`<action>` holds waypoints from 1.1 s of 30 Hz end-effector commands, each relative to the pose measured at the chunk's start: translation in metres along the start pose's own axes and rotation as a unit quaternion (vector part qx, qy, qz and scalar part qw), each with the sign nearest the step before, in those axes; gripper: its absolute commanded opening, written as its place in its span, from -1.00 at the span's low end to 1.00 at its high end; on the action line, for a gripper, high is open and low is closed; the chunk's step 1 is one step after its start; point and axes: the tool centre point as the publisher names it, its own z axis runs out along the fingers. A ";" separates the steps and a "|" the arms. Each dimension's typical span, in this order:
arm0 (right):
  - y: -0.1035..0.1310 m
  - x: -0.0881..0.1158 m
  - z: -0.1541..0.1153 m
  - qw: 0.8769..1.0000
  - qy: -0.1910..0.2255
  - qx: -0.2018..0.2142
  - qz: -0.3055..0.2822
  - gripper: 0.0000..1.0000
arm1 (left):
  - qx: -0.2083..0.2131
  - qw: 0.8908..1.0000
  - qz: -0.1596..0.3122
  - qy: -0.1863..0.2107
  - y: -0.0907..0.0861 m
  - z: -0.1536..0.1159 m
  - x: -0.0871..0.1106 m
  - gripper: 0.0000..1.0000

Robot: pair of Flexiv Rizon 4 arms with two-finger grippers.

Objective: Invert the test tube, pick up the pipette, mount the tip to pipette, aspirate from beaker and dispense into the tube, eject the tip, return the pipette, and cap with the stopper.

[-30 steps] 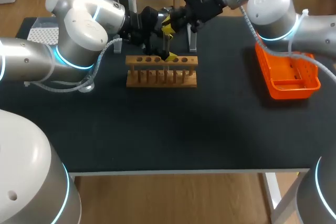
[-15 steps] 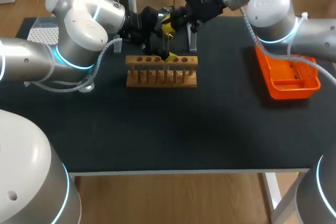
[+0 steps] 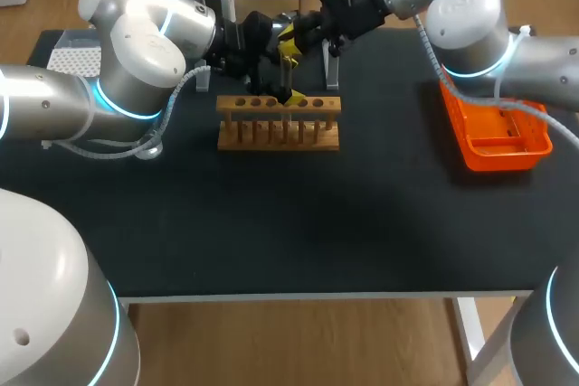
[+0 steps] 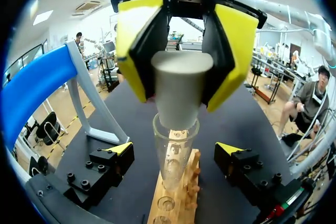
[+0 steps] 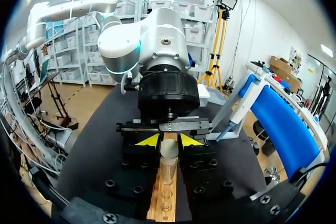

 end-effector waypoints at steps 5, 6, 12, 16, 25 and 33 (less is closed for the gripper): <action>-0.001 0.000 0.002 1.000 -0.001 0.001 -0.002 -1.00 | -0.001 1.000 0.000 0.001 0.000 0.001 -0.001 1.00; -0.001 -0.001 0.002 1.000 -0.002 0.002 -0.002 -1.00 | -0.001 1.000 0.000 0.001 0.000 0.001 -0.001 1.00; -0.005 -0.001 0.004 1.000 -0.002 0.006 -0.001 -1.00 | -0.001 1.000 0.000 0.001 0.000 0.001 -0.001 1.00; -0.007 0.000 0.005 1.000 -0.002 0.009 -0.001 -1.00 | -0.001 1.000 0.000 0.001 0.000 0.001 -0.001 1.00; -0.010 0.002 0.008 1.000 0.002 0.015 0.000 -1.00 | -0.001 1.000 0.000 0.001 0.000 0.001 -0.001 1.00; -0.015 0.004 0.009 1.000 0.004 0.022 0.003 -0.79 | -0.001 1.000 0.000 0.001 0.000 0.001 -0.001 1.00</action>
